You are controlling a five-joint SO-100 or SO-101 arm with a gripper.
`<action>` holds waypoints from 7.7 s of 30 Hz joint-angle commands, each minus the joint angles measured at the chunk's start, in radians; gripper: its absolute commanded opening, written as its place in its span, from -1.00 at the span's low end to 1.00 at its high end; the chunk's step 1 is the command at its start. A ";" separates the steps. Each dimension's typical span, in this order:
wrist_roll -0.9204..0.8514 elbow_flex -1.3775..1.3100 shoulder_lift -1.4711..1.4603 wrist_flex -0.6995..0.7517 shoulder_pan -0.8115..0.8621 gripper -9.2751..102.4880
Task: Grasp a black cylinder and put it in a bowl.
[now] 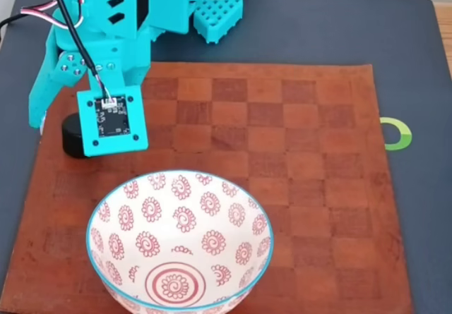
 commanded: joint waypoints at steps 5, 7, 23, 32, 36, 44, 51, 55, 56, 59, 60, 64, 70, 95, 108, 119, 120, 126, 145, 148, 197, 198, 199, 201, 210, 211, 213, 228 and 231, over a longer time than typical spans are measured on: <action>-0.003 0.000 -0.023 -0.021 0.002 -0.17; 0.002 0.009 -0.057 -0.035 -0.008 -0.17; 0.012 -0.006 -0.083 -0.049 0.003 -0.29; 0.011 -0.005 -0.091 -0.064 0.005 -0.51; 0.011 -0.003 -0.092 -0.064 0.005 -0.57; -0.003 -0.008 -0.077 -0.029 0.040 -0.58; 0.000 -0.137 -0.075 0.101 0.031 -0.58; -0.002 -0.268 -0.075 0.221 0.028 -0.58; -0.002 -0.304 -0.075 0.250 0.018 -0.58; -0.002 -0.410 -0.075 0.311 -0.006 -0.58; -0.003 -0.436 -0.075 0.313 -0.014 -0.58; -0.003 -0.511 -0.075 0.313 -0.060 -0.58; 0.006 -0.621 -0.075 0.314 -0.149 -0.58; 0.092 -0.940 -0.153 0.186 -0.393 -0.58; 0.107 -1.184 -0.416 0.186 -0.393 -0.58; 0.112 -1.331 -0.615 0.195 -0.380 -0.57; 0.112 -1.331 -0.629 0.193 -0.379 -0.57; 0.114 -1.331 -0.699 0.187 -0.377 -0.46; 0.143 -1.316 -0.557 0.308 -0.341 -0.84; 0.144 -1.315 -0.512 0.311 -0.334 -0.83; 0.575 0.479 1.374 0.199 -0.379 -0.83; 0.595 0.512 1.410 0.199 -0.391 -0.83; 0.615 0.545 1.442 0.199 -0.405 -0.83; 0.650 0.589 1.497 0.169 -0.436 -0.83; 0.670 0.792 1.635 -0.057 -0.477 -0.83; 0.663 0.821 1.643 -0.107 -0.477 -0.83; 0.667 0.884 1.655 -0.193 -0.494 -0.83; 0.670 1.161 1.805 -0.259 -0.509 -0.83; 0.660 1.190 1.836 -0.259 -0.509 -0.83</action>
